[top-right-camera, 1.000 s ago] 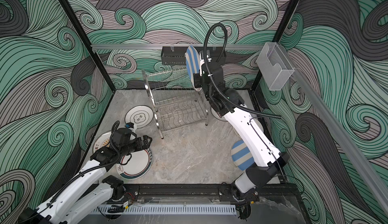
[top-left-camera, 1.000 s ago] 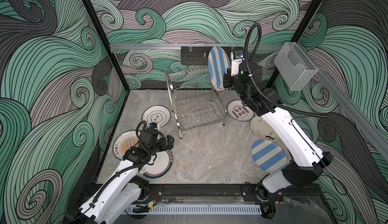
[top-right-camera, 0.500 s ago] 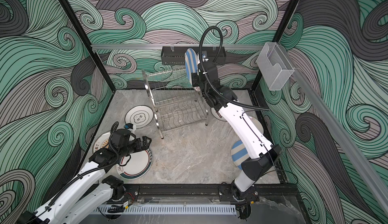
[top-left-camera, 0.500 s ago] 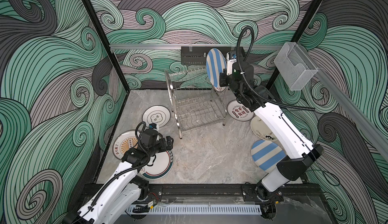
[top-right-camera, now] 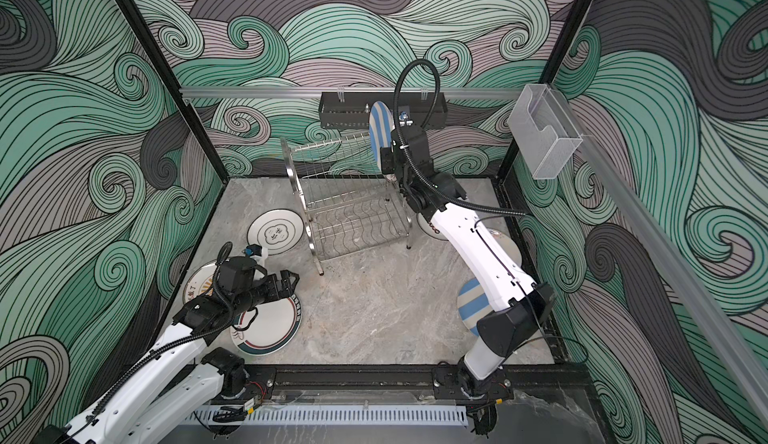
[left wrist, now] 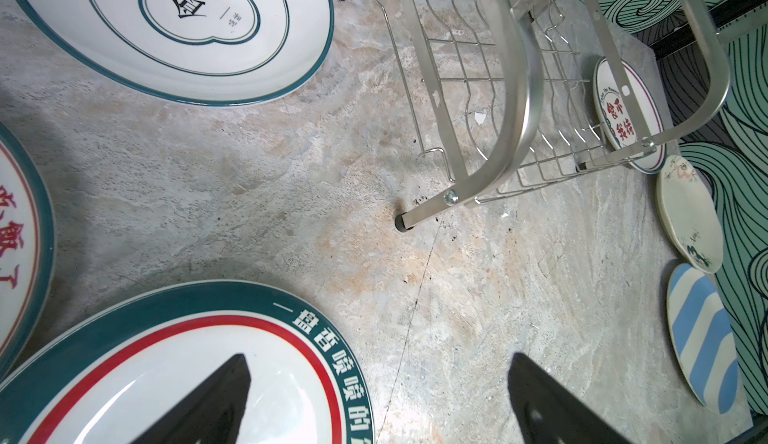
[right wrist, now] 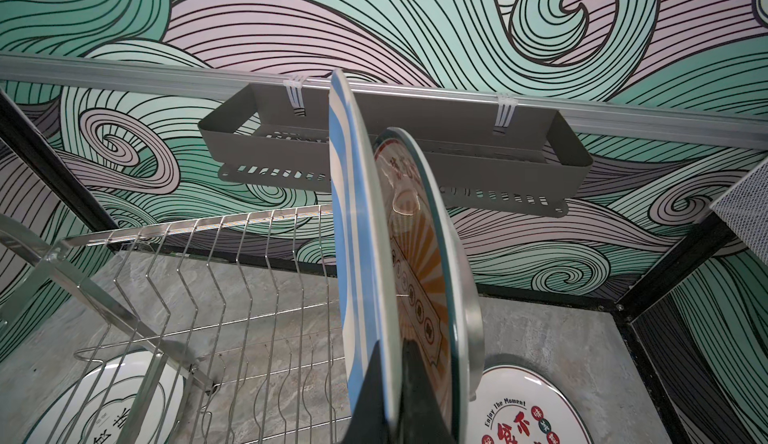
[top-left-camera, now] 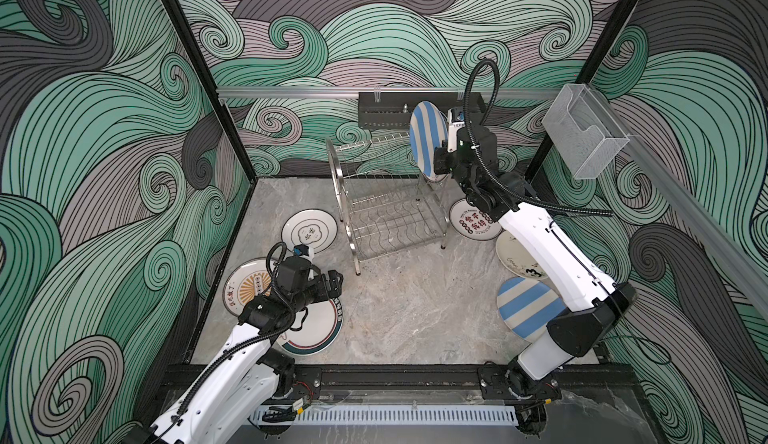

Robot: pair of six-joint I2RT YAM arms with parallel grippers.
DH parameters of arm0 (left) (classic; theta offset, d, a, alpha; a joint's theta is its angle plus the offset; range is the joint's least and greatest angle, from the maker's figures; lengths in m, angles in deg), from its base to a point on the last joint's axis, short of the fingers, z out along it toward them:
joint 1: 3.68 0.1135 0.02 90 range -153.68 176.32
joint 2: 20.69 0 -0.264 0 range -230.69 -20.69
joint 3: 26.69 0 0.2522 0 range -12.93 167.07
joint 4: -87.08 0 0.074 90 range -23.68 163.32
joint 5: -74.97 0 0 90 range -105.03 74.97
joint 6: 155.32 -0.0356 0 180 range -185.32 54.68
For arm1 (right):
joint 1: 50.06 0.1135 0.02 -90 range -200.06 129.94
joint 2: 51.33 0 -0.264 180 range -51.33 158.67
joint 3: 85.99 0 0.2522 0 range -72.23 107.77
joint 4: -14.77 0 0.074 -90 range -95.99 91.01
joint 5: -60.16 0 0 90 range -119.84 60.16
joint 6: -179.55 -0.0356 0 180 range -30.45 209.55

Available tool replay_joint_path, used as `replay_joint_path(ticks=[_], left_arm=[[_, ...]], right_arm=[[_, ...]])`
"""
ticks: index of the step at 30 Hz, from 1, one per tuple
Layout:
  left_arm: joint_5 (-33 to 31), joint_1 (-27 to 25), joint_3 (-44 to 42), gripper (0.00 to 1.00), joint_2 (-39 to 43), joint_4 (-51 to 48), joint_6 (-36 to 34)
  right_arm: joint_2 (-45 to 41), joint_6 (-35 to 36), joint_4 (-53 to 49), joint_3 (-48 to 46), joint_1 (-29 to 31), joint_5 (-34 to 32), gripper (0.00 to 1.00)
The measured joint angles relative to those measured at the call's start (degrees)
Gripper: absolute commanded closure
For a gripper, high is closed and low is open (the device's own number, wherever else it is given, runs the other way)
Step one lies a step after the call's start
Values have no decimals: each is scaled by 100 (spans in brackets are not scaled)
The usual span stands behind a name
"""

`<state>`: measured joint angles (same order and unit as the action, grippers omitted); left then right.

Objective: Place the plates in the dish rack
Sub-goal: 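Lower the striped plate into the rack slot beside the sunburst plate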

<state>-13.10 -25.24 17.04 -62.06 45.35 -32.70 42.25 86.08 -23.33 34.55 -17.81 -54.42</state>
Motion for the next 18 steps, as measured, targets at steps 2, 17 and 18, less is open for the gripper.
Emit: replay_joint_path(ticks=[2, 17, 18], left_arm=[[0, 0, -15, 1, 0, -20, 0], [0, 0, -15, 1, 46, -83, 2], [0, 0, -15, 1, 46, -85, 2]], right_arm=[[0, -11, 11, -66, -9, 4, 100], [-2, -168, 229, -302, -103, 236, 83], [-2, -170, 227, -302, -105, 236, 82]])
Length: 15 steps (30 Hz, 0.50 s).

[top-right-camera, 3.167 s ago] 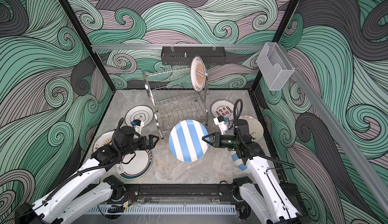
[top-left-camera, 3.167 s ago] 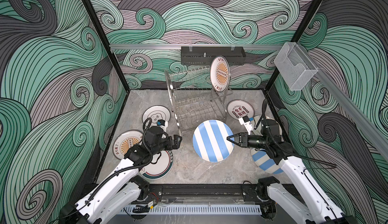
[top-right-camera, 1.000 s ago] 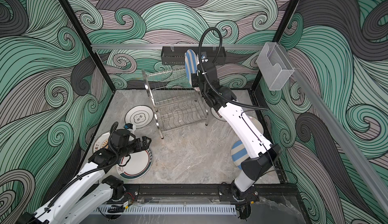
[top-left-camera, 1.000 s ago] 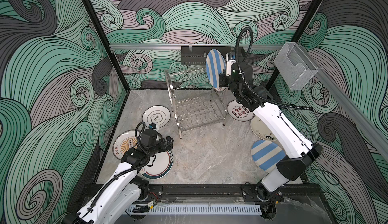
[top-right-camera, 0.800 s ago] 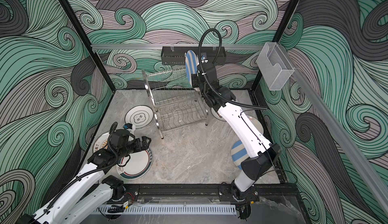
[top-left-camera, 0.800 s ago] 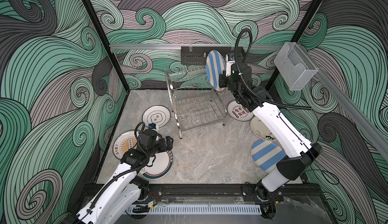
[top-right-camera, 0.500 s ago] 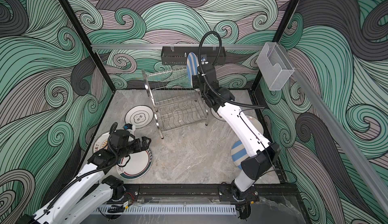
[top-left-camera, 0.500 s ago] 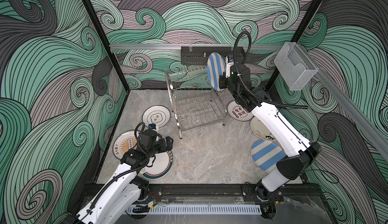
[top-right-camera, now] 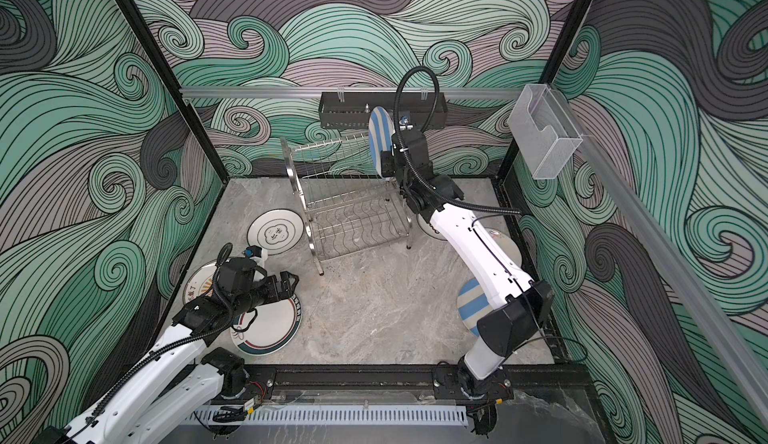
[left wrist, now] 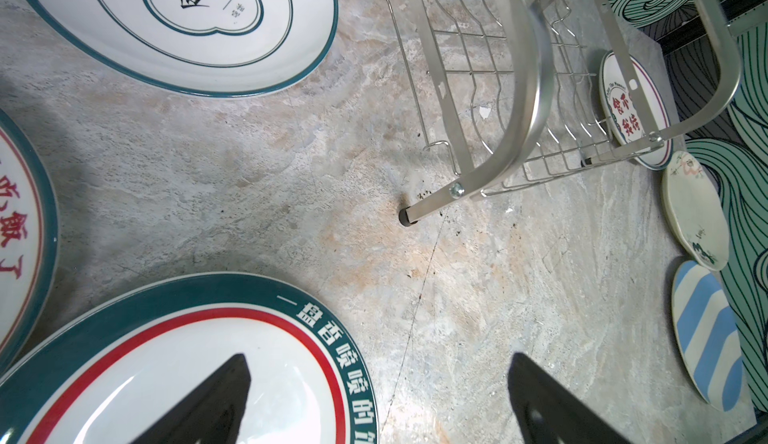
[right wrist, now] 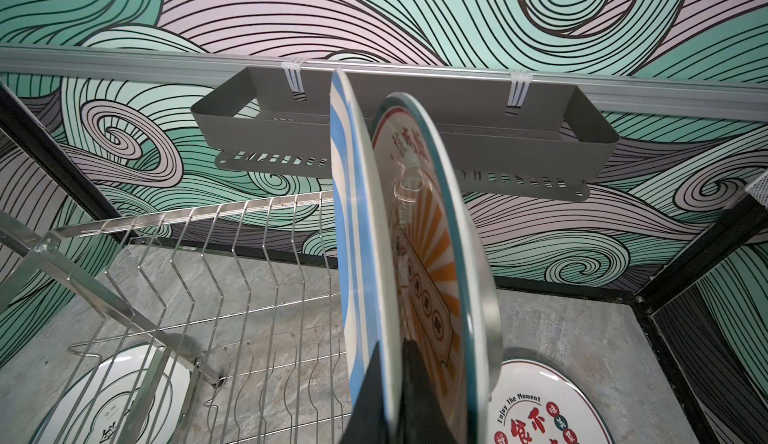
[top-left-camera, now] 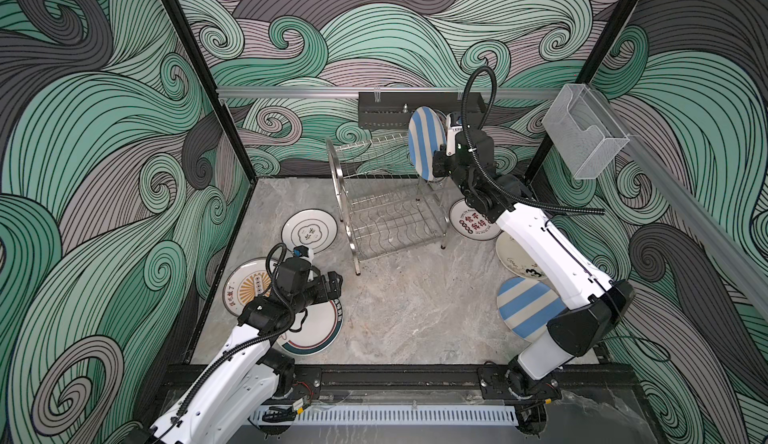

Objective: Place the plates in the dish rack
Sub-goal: 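Lower the striped plate into the rack slot beside the sunburst plate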

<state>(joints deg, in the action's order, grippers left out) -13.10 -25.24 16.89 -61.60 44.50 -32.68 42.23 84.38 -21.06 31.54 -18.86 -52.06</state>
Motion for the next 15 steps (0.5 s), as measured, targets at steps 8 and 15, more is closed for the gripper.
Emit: replay_joint_path(ticks=[8, 15], left_arm=[[0, 0, 0, 1, 0, 0, 0], [2, 0, -35, 1, 2, 0, 7]], right_arm=[[0, 22, 0, 2, 7, 87, 72], [0, 26, -173, 98, 7, 170, 72]])
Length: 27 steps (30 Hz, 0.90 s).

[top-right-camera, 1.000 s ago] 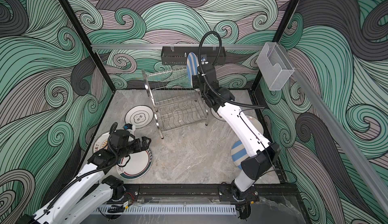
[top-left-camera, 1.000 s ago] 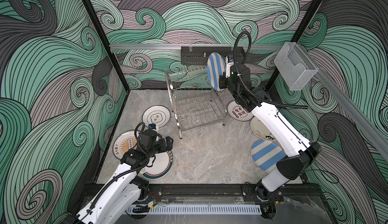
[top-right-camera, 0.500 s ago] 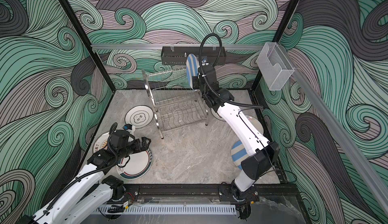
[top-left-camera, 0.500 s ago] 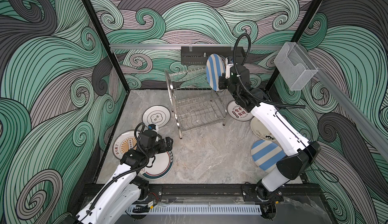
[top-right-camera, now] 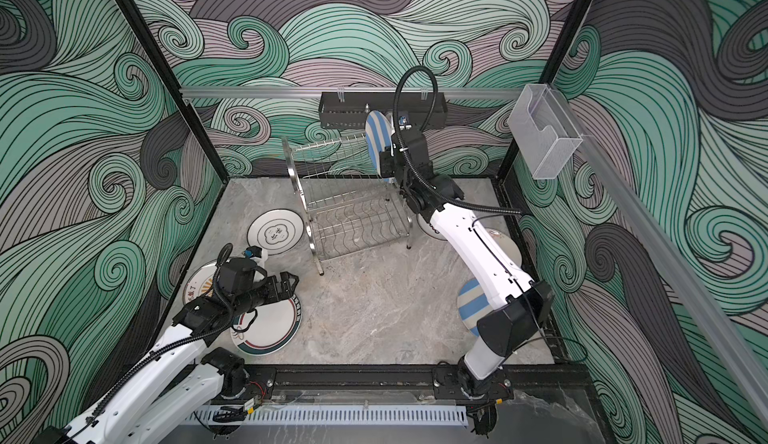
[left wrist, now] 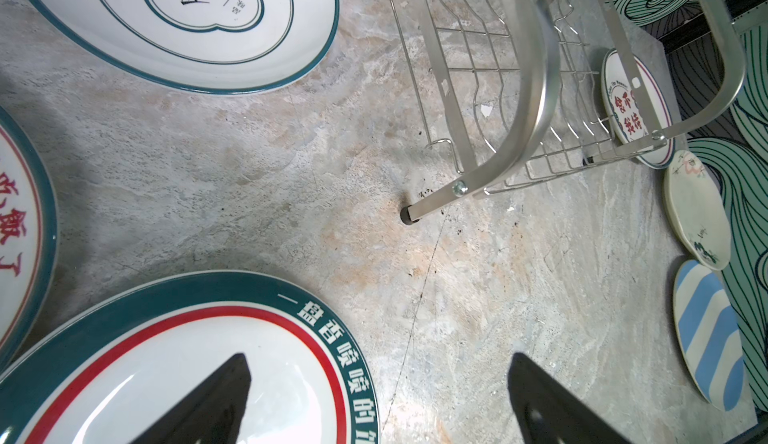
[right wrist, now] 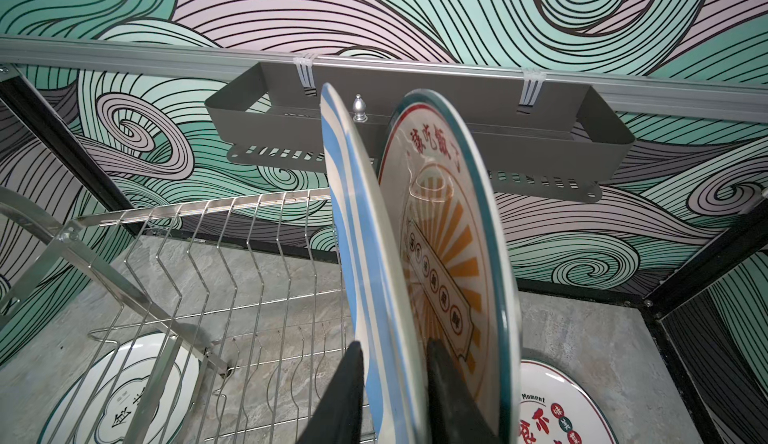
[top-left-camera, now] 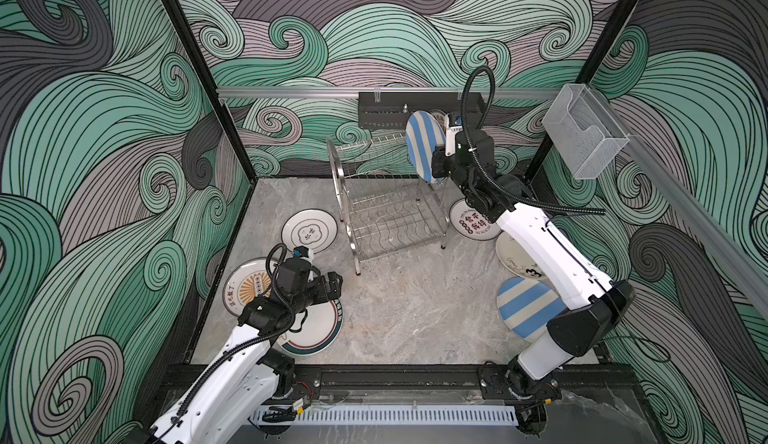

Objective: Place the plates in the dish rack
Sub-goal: 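Lower the striped plate into the rack slot beside the sunburst plate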

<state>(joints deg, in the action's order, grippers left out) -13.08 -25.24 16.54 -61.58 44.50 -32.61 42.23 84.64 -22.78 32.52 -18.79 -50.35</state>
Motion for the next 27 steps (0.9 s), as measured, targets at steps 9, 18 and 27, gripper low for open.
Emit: replay_joint_path(ticks=[9, 18, 27], left_arm=[[4, 0, -26, 1, 87, -9, 31], [83, 0, -26, 1, 85, -11, 52], [170, 0, -26, 1, 24, 4, 57]], right_arm=[[0, -31, -522, 227, 63, 61, 60], [-22, -133, -1001, 356, 127, 146, 49], [-22, -155, -1432, 787, 153, 315, 36]])
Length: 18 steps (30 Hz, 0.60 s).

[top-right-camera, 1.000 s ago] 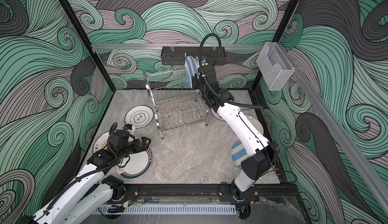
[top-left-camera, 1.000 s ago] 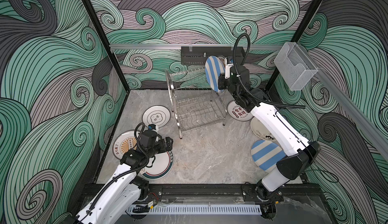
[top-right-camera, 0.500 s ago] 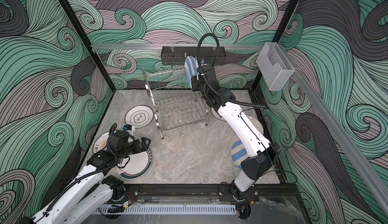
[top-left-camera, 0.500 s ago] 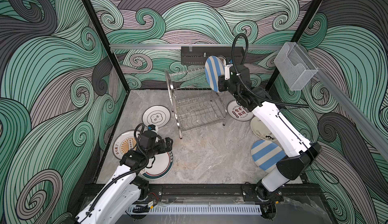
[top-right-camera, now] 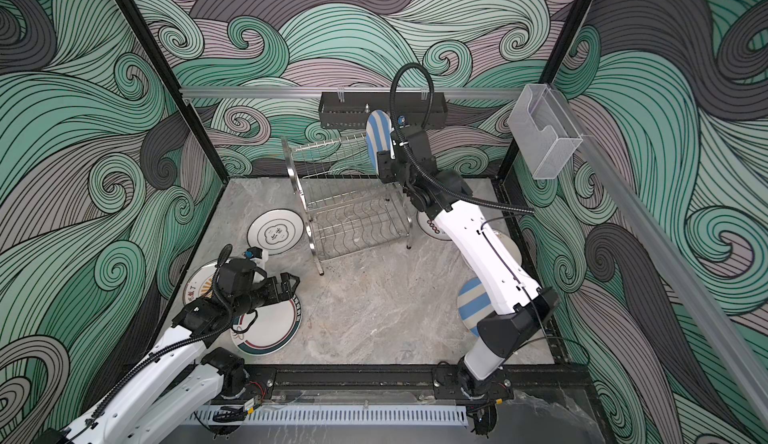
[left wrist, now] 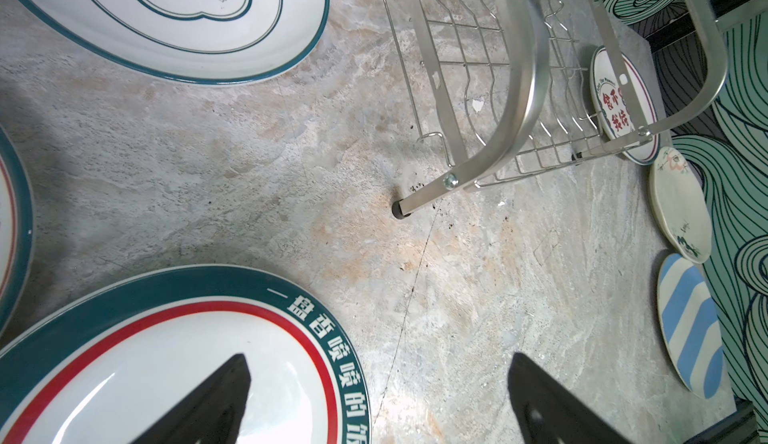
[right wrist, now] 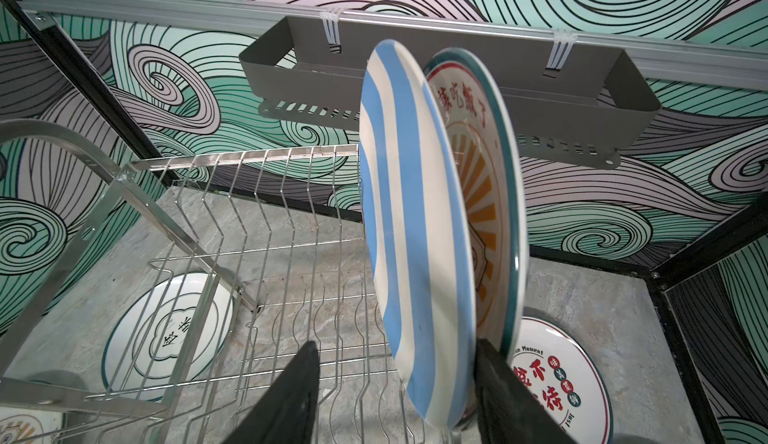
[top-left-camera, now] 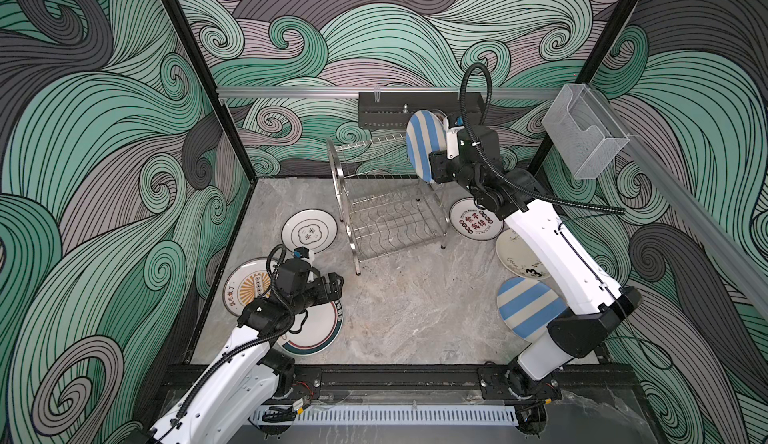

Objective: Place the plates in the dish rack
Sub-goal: 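Lower the striped plate into the rack slot beside the sunburst plate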

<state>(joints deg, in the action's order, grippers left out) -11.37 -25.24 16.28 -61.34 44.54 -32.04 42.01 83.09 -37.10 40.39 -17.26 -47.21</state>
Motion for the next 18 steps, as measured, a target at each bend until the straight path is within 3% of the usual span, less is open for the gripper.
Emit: replay_joint_path(ticks=[14, 18], left_arm=[[63, 0, 0, 1, -103, 11, -2], [66, 0, 0, 1, -101, 7, -2]], right_arm=[[-66, -149, -249, 214, -68, 879, 31], [-63, -109, -345, 295, -101, 813, 30]])
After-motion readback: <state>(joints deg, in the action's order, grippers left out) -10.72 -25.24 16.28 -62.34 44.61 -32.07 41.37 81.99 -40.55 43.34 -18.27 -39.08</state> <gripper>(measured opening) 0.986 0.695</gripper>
